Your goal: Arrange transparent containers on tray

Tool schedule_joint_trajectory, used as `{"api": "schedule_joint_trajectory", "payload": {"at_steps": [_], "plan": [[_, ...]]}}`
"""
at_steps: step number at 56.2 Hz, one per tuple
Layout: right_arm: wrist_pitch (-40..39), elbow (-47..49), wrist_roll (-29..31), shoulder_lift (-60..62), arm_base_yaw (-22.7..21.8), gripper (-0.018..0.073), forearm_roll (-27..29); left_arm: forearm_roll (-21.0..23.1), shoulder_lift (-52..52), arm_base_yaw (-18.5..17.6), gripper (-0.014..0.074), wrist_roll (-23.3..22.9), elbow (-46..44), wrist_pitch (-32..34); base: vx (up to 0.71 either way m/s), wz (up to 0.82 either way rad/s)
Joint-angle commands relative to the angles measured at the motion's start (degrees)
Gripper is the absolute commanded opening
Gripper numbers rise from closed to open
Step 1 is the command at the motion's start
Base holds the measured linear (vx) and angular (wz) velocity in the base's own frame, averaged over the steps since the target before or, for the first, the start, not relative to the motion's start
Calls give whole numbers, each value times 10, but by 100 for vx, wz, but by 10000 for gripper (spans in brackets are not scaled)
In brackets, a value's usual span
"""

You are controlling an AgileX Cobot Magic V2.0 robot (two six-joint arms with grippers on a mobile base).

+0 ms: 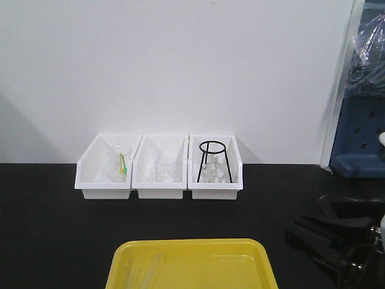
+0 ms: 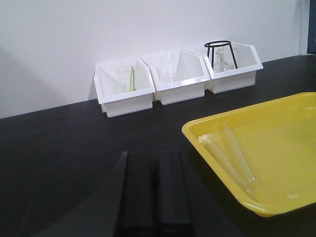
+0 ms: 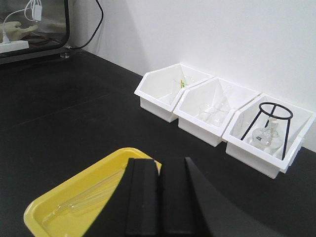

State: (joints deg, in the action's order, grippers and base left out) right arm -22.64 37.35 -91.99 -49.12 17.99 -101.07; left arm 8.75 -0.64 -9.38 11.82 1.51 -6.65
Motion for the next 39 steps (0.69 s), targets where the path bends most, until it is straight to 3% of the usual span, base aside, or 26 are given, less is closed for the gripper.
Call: {"api": "schedule_joint_trajectory", "payload": {"at_steps": [1,39], "plan": [[10,17,1,5,-2,-13,14,3,-13,0,-1,0,22,43,0,0],[13,10,1,5,-2,-13,28,3,-13,0,-1,0,22,43,0,0]]}}
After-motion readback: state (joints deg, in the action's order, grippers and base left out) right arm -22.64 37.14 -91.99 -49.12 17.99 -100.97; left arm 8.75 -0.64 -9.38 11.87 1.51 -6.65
